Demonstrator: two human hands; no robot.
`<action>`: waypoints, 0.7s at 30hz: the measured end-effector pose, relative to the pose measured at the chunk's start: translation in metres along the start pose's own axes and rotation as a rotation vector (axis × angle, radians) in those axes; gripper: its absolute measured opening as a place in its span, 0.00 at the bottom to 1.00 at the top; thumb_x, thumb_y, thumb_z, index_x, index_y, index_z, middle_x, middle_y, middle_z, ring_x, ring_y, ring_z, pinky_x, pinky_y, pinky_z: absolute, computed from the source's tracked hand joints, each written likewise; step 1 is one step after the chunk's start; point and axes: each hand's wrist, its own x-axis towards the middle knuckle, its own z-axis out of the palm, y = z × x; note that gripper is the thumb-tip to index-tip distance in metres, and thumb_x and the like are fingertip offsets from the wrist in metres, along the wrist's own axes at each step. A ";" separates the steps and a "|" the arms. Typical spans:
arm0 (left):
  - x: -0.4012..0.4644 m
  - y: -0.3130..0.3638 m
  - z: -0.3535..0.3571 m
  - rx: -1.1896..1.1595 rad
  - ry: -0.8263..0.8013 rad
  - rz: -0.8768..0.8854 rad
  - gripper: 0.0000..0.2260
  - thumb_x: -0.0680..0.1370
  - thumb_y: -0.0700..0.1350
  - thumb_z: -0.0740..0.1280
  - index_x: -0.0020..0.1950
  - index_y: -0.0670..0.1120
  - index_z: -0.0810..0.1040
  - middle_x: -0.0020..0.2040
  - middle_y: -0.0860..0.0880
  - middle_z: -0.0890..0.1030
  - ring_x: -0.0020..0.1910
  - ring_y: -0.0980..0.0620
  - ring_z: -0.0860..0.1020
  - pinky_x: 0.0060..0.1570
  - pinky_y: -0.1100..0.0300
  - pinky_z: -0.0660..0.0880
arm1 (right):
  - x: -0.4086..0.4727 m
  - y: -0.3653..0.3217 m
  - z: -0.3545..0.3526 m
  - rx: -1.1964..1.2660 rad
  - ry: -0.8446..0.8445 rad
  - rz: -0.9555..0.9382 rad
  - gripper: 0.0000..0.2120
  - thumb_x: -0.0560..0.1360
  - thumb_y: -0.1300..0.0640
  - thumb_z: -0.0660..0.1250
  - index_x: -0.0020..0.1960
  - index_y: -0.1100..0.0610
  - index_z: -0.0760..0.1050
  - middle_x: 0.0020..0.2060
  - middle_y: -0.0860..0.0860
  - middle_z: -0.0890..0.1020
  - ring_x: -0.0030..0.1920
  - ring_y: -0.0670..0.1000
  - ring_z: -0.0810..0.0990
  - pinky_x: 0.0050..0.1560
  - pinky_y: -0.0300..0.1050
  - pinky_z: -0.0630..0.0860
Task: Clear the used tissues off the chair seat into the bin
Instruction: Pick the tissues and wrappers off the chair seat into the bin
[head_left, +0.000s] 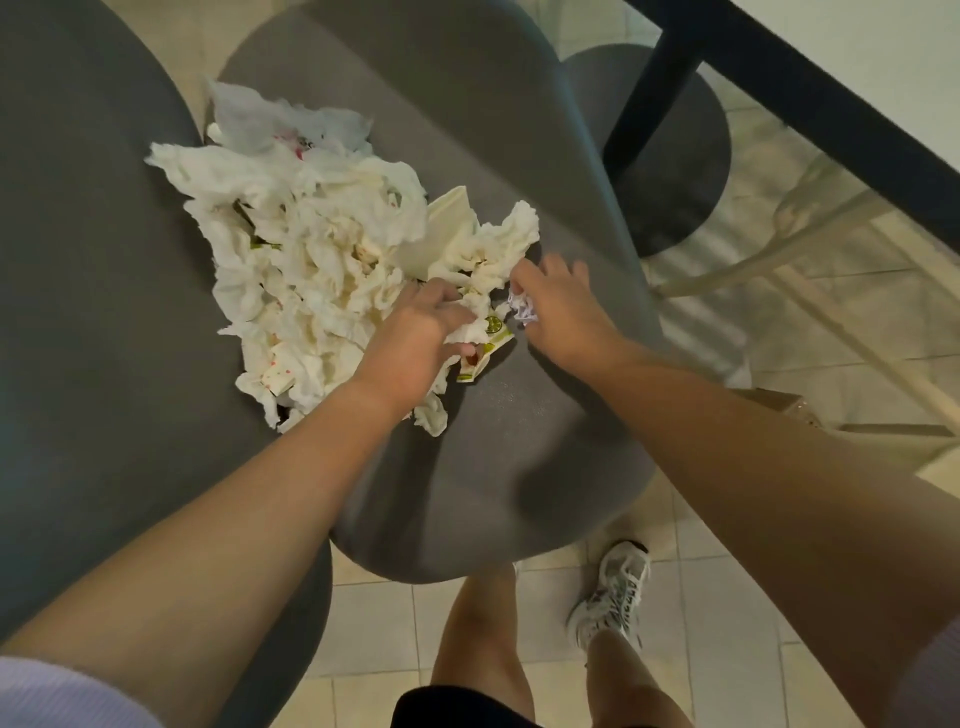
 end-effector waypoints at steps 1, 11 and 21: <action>-0.001 0.000 -0.001 0.022 0.022 0.019 0.13 0.68 0.38 0.74 0.52 0.39 0.81 0.52 0.38 0.78 0.50 0.36 0.74 0.50 0.48 0.72 | -0.004 -0.001 0.000 0.009 -0.004 -0.005 0.16 0.73 0.67 0.65 0.58 0.56 0.68 0.58 0.57 0.70 0.60 0.57 0.65 0.56 0.50 0.72; -0.033 0.036 -0.010 -0.039 0.144 0.072 0.10 0.70 0.39 0.69 0.50 0.38 0.80 0.44 0.39 0.78 0.45 0.38 0.74 0.47 0.59 0.63 | -0.065 0.002 -0.015 0.114 -0.015 0.041 0.17 0.72 0.64 0.64 0.60 0.54 0.67 0.59 0.56 0.69 0.61 0.57 0.64 0.56 0.49 0.69; -0.053 0.139 0.002 -0.031 0.123 0.216 0.16 0.71 0.48 0.61 0.48 0.38 0.80 0.41 0.40 0.79 0.42 0.39 0.75 0.44 0.53 0.68 | -0.167 0.040 -0.041 0.158 0.108 0.061 0.17 0.69 0.64 0.64 0.57 0.57 0.68 0.55 0.58 0.70 0.57 0.60 0.66 0.52 0.47 0.64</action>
